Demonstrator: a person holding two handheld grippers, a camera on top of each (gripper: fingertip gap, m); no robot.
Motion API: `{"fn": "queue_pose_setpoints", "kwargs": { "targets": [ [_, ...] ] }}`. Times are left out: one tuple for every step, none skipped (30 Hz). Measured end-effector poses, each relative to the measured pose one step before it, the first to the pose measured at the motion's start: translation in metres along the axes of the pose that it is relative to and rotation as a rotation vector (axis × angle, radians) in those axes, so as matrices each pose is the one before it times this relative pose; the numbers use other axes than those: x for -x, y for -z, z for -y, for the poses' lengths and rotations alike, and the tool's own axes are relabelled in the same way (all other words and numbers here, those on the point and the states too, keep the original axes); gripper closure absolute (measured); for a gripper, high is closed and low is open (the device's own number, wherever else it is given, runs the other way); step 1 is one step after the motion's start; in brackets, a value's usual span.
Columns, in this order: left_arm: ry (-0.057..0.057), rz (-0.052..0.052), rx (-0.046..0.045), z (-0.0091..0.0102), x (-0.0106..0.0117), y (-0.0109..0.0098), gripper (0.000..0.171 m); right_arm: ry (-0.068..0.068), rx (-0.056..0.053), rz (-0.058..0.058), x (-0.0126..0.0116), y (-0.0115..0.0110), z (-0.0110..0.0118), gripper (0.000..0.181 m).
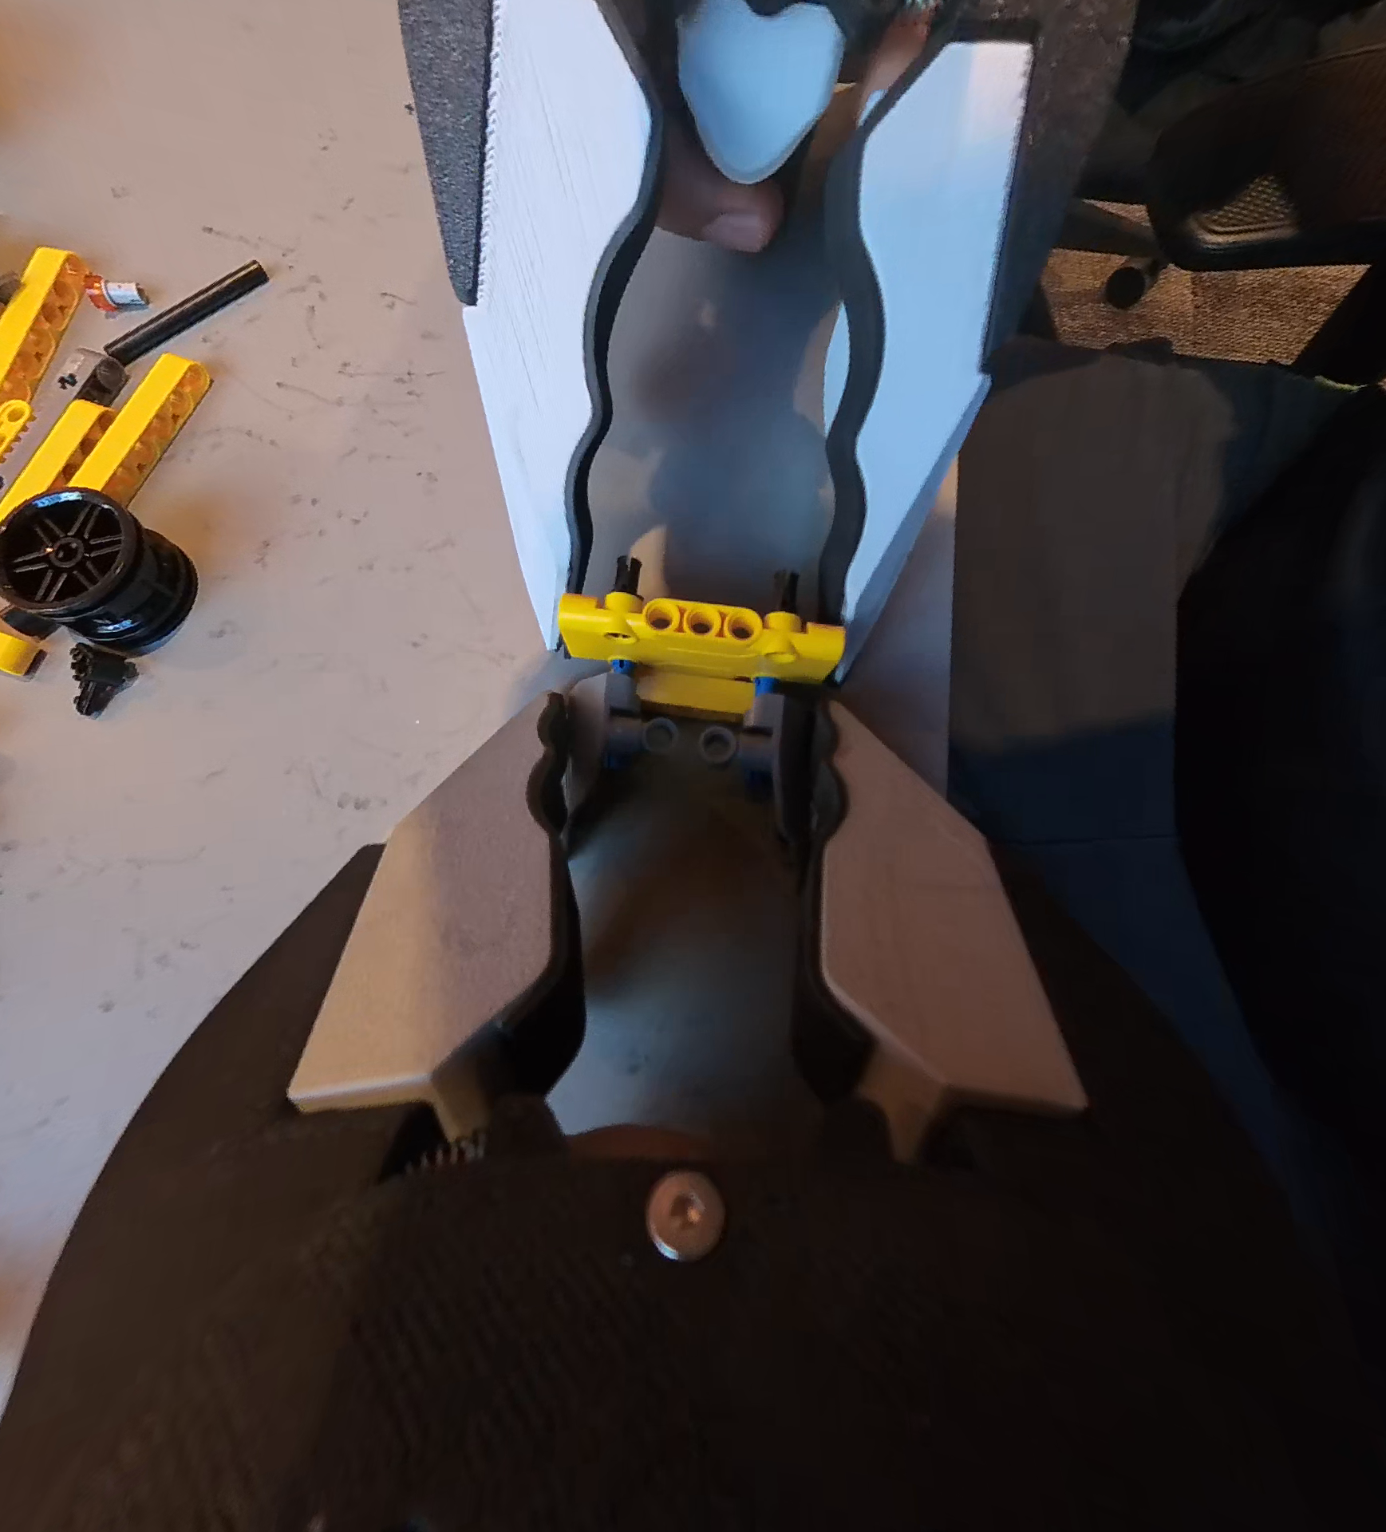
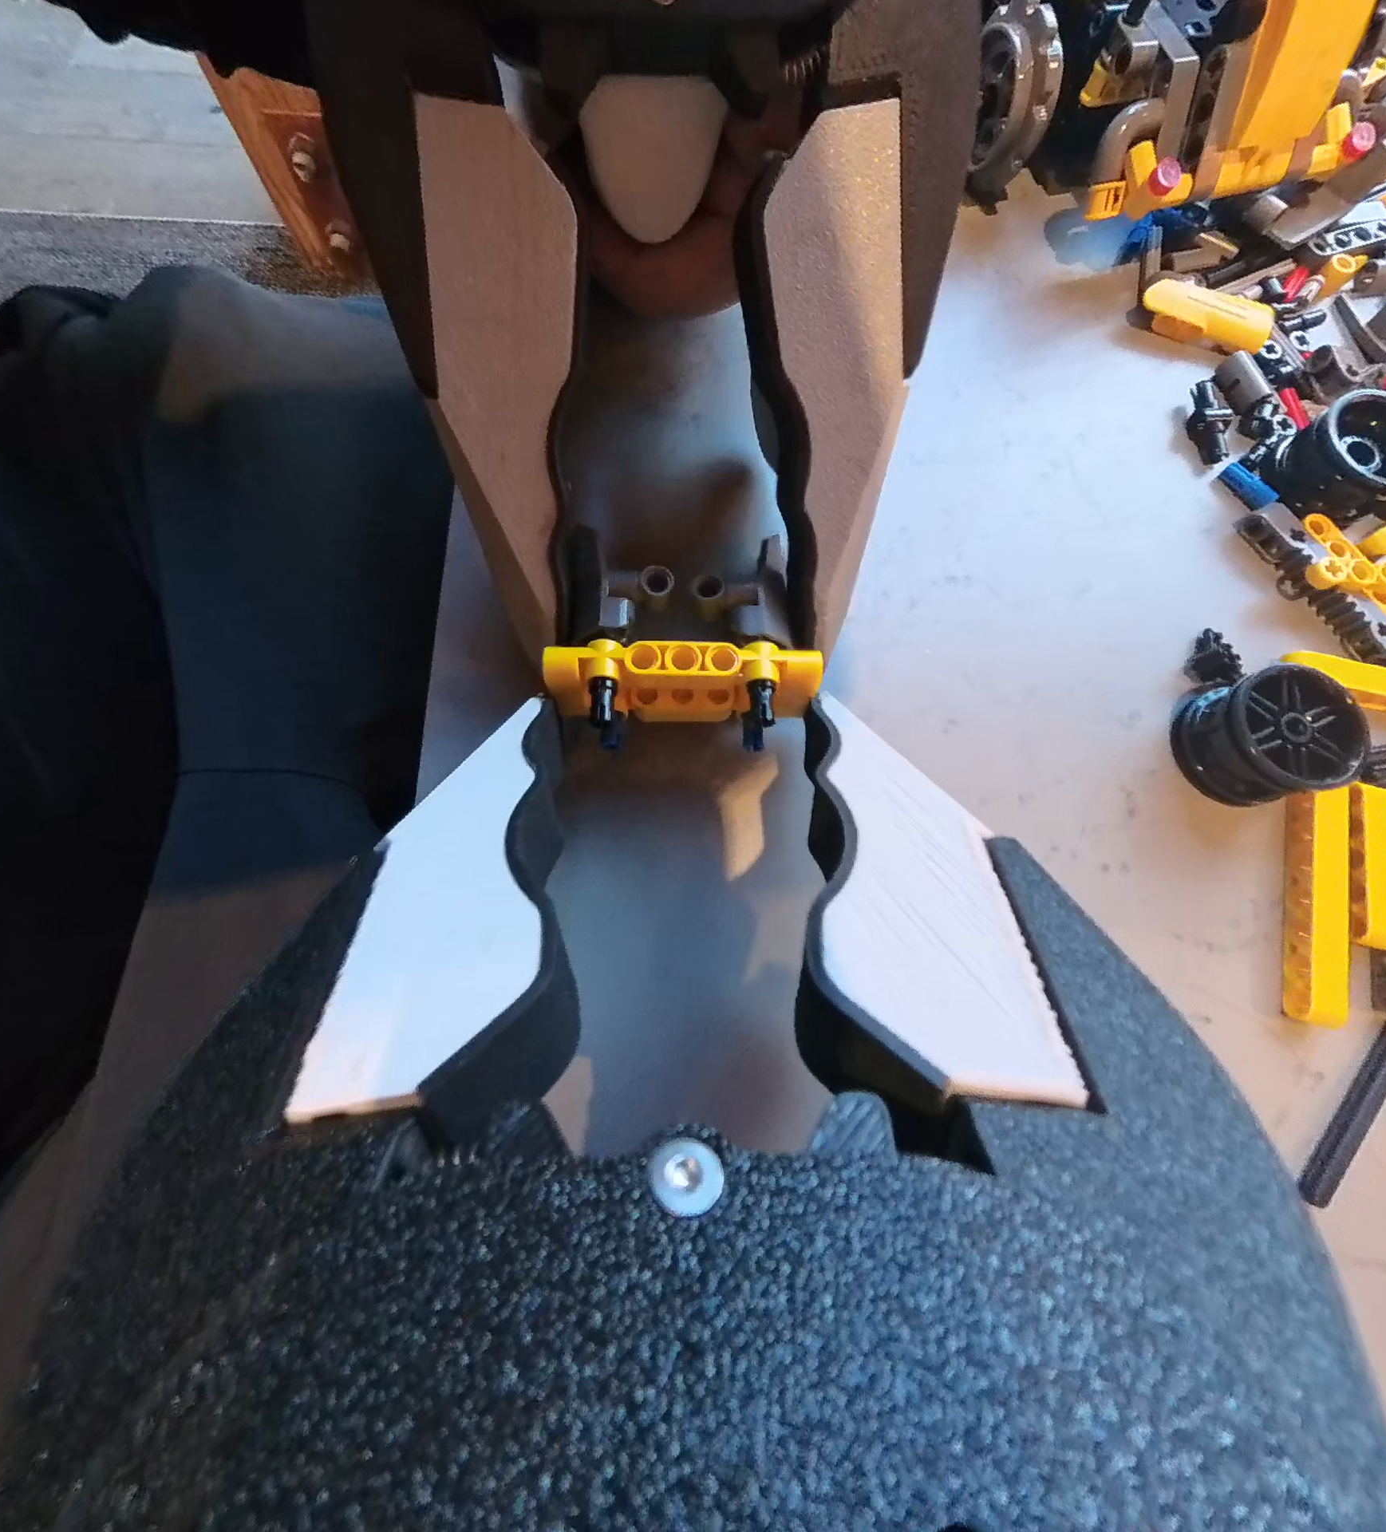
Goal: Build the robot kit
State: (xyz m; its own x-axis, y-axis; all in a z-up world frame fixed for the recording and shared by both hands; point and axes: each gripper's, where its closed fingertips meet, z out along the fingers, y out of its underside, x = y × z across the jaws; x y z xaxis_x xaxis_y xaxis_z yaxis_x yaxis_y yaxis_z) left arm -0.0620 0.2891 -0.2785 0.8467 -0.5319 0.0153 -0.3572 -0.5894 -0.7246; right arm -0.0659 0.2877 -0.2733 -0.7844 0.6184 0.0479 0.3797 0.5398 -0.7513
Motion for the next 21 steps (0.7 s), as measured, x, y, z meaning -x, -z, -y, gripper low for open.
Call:
{"fn": "queue_pose_setpoints", "kwargs": {
  "targets": [
    [0.0021, 0.0044, 0.00009, -0.00003, 0.00069, 0.00003, 0.114, -0.0025, 0.0025, -0.0108, -0.00034, -0.00056, 0.00050, 0.123],
    [0.0021, 0.0015, 0.00018, 0.00000, 0.00037, 0.00014, 0.114, -0.0002, 0.0036, -0.0092, -0.00016, -0.00031, 0.00021, 0.123],
    [-0.0002, 0.0001, 0.00003, -0.00004, -0.00006, -0.00011, 0.114, 0.0024, 0.0032, -0.0061, 0.00005, -0.00006, 0.00003, 0.123],
    [0.0001, -0.0002, -0.00005, -0.00003, 0.00005, 0.00004, 0.114, 0.0018, 0.0034, -0.0038, -0.00001, 0.00003, 0.00003, 0.123],
    [0.0004, -0.0006, -0.00004, -0.00003, -0.00003, 0.00004, 0.114, 0.0019, 0.0060, -0.0023, 0.00000, -0.00003, 0.00002, 0.123],
    [0.0009, -0.0009, 0.00008, -0.00002, 0.00004, 0.00002, 0.114, 0.0040, 0.0097, -0.0027, -0.00015, -0.00008, 0.00021, 0.123],
    [0.0024, -0.0014, 0.00023, 0.00002, 0.00008, 0.00012, 0.114, 0.0068, 0.0111, -0.0044, -0.00011, -0.00019, 0.00015, 0.123],
    [0.0024, -0.0010, 0.00033, -0.00016, 0.00017, 0.00016, 0.114, 0.0063, 0.0086, -0.0035, -0.00011, -0.00006, 0.00009, 0.123],
    [0.0003, 0.0008, 0.00036, -0.00005, 0.00010, 0.00003, 0.114, 0.0009, 0.0038, 0.0000, -0.00009, -0.00016, 0.00016, 0.123],
    [0.0010, 0.0005, 0.00032, -0.00004, 0.00016, 0.00017, 0.114, -0.0031, 0.0000, 0.0029, -0.00001, -0.00029, -0.00008, 0.123],
    [0.0000, 0.0002, 0.00000, 0.00000, 0.00004, 0.00000, 0.114, -0.0046, -0.0019, 0.0047, -0.00003, -0.00010, -0.00017, 0.123],
    [-0.0001, 0.0001, -0.00005, 0.00001, 0.00002, 0.00000, 0.114, -0.0020, -0.0033, 0.0038, 0.00009, -0.00017, -0.00008, 0.123],
    [-0.0001, 0.0000, -0.00005, 0.00001, 0.00000, 0.00000, 0.114, 0.0010, -0.0065, 0.0048, 0.00027, -0.00014, 0.00016, 0.123],
    [-0.0004, 0.0003, -0.00013, -0.00011, 0.00002, -0.00002, 0.114, -0.0003, -0.0112, 0.0086, 0.00008, -0.00017, 0.00005, 0.123],
    [-0.0007, 0.0007, -0.00017, 0.00009, -0.00002, -0.00009, 0.114, -0.0063, -0.0117, 0.0131, 0.00001, -0.00030, 0.00002, 0.123],
    [0.0008, -0.0002, -0.00030, 0.00007, 0.00006, -0.00004, 0.114, -0.0078, -0.0052, 0.0150, 0.00037, -0.00034, 0.00002, 0.123],
    [0.0016, -0.0056, -0.00084, 0.00016, -0.00039, -0.00008, 0.114, -0.0062, -0.0026, 0.0207, 0.00102, -0.00055, 0.00035, 0.122],
    [0.0034, -0.0179, -0.00113, 0.00033, -0.00156, -0.00018, 0.114, -0.0092, -0.0005, 0.0250, 0.00109, -0.00093, 0.00045, 0.122],
    [0.0058, -0.0106, -0.00163, 0.00029, -0.00048, 0.00021, 0.114, -0.0111, 0.0018, 0.0244, 0.00080, -0.00087, 0.00032, 0.122],
    [0.0039, -0.0070, -0.00244, 0.00024, -0.00049, 0.00059, 0.114, -0.0080, -0.0016, 0.0196, 0.00052, -0.00034, 0.00057, 0.122],
    [0.0066, -0.0042, -0.00124, 0.00020, -0.00003, 0.00071, 0.114, -0.0057, -0.0035, 0.0102, -0.00021, 0.00013, 0.00069, 0.122]
  ]
}}
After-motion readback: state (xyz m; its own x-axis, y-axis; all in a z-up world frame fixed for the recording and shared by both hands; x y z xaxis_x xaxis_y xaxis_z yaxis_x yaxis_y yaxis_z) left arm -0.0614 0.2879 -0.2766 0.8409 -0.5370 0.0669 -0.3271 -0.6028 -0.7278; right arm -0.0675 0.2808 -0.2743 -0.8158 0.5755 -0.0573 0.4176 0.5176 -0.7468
